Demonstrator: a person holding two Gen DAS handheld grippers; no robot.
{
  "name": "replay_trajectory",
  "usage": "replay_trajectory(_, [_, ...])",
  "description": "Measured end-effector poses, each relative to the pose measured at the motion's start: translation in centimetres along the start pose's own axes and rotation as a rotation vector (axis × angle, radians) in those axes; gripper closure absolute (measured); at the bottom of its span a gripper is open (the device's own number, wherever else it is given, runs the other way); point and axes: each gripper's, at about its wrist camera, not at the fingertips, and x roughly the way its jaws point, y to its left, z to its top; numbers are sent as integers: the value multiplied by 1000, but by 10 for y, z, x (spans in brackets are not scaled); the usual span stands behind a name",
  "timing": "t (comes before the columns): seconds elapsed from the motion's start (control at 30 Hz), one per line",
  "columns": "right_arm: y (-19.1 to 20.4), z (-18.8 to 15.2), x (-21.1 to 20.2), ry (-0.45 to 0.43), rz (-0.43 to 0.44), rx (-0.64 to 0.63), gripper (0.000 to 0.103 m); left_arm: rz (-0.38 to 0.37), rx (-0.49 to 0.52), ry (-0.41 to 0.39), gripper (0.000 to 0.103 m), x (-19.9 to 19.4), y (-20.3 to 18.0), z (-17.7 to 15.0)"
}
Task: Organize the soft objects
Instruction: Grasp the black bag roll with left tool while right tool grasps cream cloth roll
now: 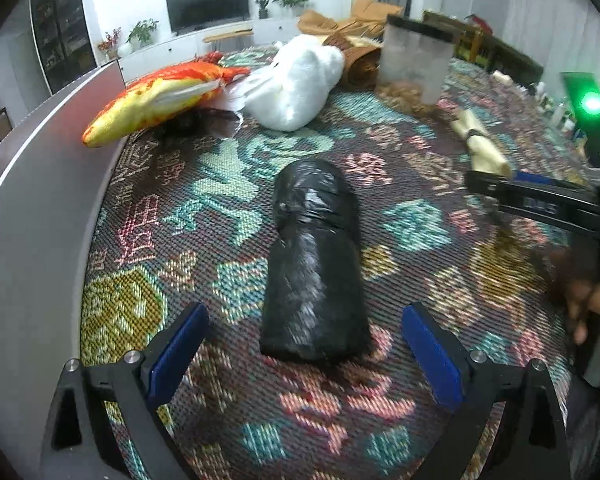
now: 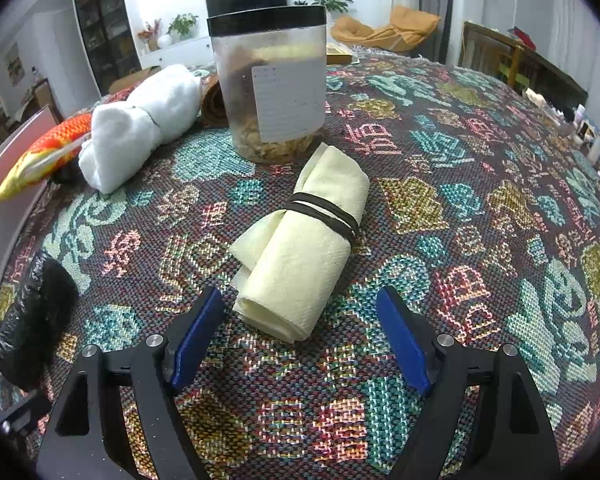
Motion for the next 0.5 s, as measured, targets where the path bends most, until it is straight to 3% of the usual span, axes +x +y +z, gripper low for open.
replay_trajectory(0.5, [6, -1, 1, 18, -16, -27, 19, 21, -14, 25, 4, 12, 8, 3])
